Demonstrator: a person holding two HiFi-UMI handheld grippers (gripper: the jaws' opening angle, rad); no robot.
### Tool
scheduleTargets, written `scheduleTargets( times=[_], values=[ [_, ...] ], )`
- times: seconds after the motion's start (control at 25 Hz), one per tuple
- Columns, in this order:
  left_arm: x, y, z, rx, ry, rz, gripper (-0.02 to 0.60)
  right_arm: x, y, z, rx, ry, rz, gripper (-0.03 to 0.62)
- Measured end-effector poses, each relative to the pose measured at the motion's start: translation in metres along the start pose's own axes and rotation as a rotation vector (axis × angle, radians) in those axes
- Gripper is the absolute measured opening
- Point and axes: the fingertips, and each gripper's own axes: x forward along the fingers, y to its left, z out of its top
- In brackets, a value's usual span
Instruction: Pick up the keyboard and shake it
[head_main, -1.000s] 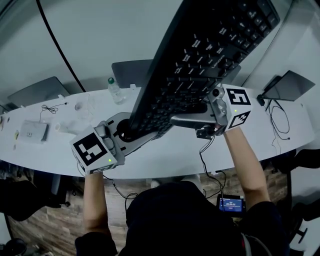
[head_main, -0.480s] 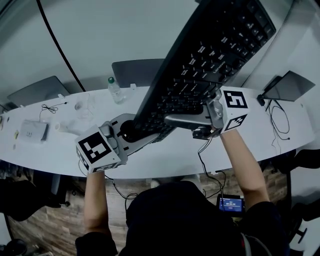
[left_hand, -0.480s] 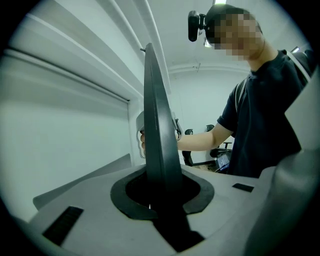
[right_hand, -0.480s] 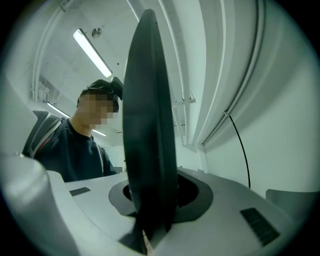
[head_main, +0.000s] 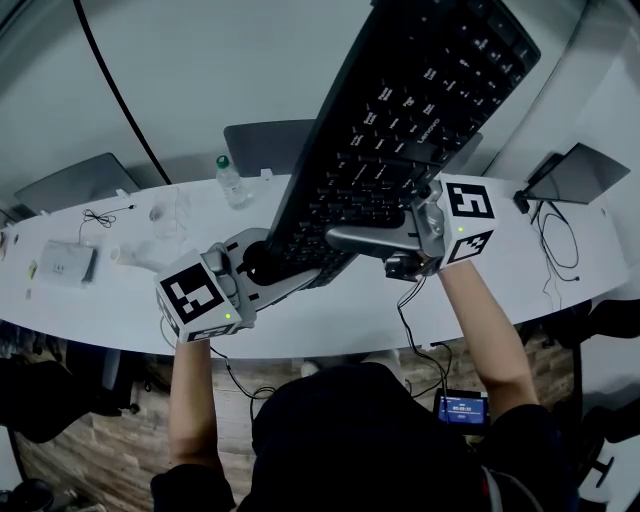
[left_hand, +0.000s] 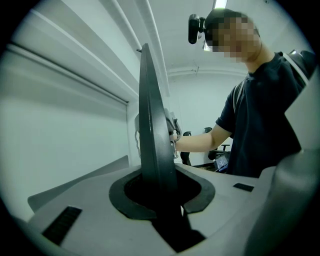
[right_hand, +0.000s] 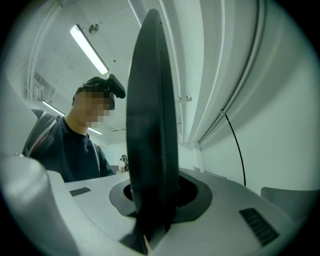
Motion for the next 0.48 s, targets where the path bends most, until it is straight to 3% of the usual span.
scheduleTargets(
  times=[0.48],
  values=[
    [-0.0077, 0.0002, 0.0023, 0.063, -0.060, 0.092, 0.161, -0.0025, 0.0000, -0.0002, 0.015, -0.017, -0.058, 0.091]
  ],
)
